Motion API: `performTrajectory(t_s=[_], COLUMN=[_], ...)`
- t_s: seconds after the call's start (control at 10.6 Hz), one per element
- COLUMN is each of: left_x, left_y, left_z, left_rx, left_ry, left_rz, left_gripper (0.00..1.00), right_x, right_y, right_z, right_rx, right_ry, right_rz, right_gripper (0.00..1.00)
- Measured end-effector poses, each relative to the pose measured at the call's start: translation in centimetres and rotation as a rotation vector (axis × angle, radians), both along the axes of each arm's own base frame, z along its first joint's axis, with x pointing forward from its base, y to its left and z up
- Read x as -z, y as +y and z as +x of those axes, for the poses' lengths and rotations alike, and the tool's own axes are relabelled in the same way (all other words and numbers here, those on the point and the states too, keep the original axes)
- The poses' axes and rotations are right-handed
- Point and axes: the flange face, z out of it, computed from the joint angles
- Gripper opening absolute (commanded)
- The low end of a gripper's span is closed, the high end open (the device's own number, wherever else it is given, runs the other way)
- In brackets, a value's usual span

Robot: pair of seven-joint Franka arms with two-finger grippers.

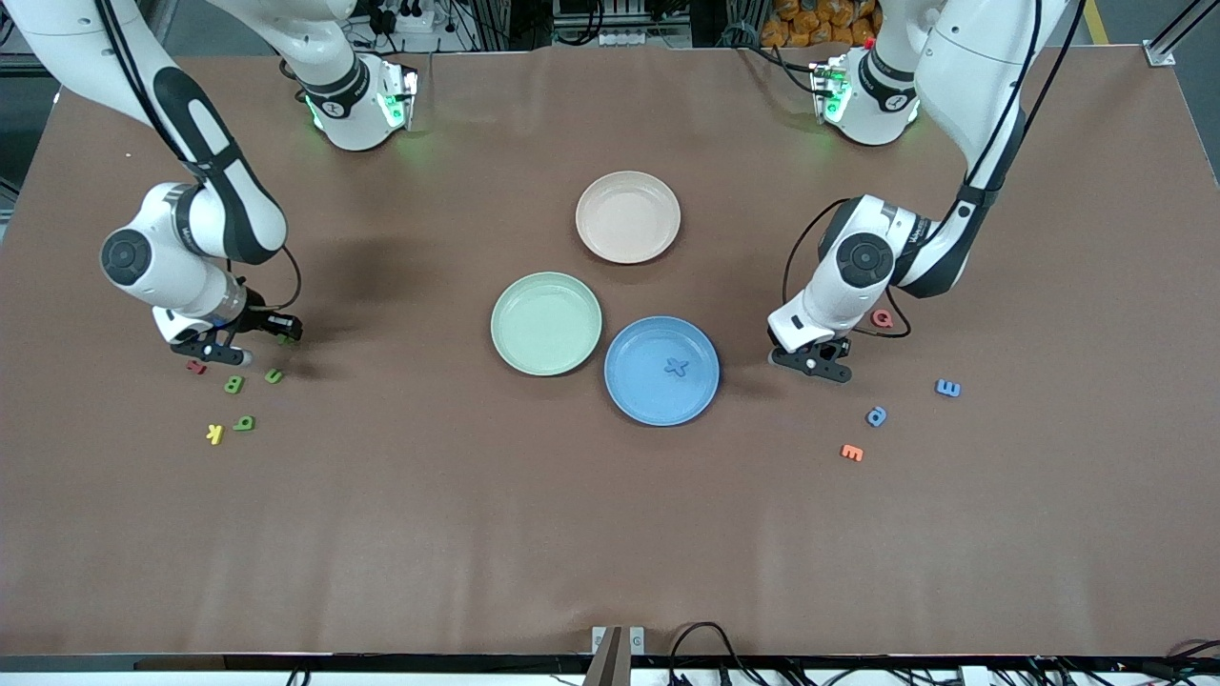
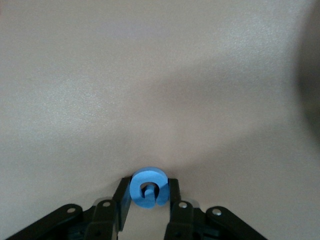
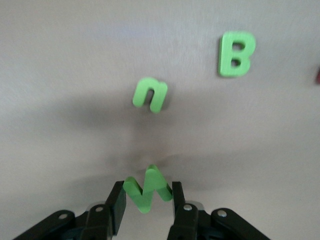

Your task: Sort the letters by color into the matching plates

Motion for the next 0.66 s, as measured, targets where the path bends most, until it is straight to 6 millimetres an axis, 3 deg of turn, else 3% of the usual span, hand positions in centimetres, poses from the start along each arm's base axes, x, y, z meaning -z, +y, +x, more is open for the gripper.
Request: performTrajectory(t_s=[0.28, 0.66], left_x=[-0.3, -1.3], left_y=[-0.1, -0.4], left_z=[0.4, 1.2], left_rx=[-0.016, -0.048], left_ry=[-0.01, -0.034], left_rz=[-0.004, -0.015], left_gripper=[0.0, 0.0], right_x=[-2.0, -4.6], right_y=[0.1, 6.3], right_z=[2.3, 5.5], right_rx=[0.002, -0.007], right_ry=[-0.018, -0.039], right_rz=[0.007, 0.094], right_gripper=[0.17, 0.17])
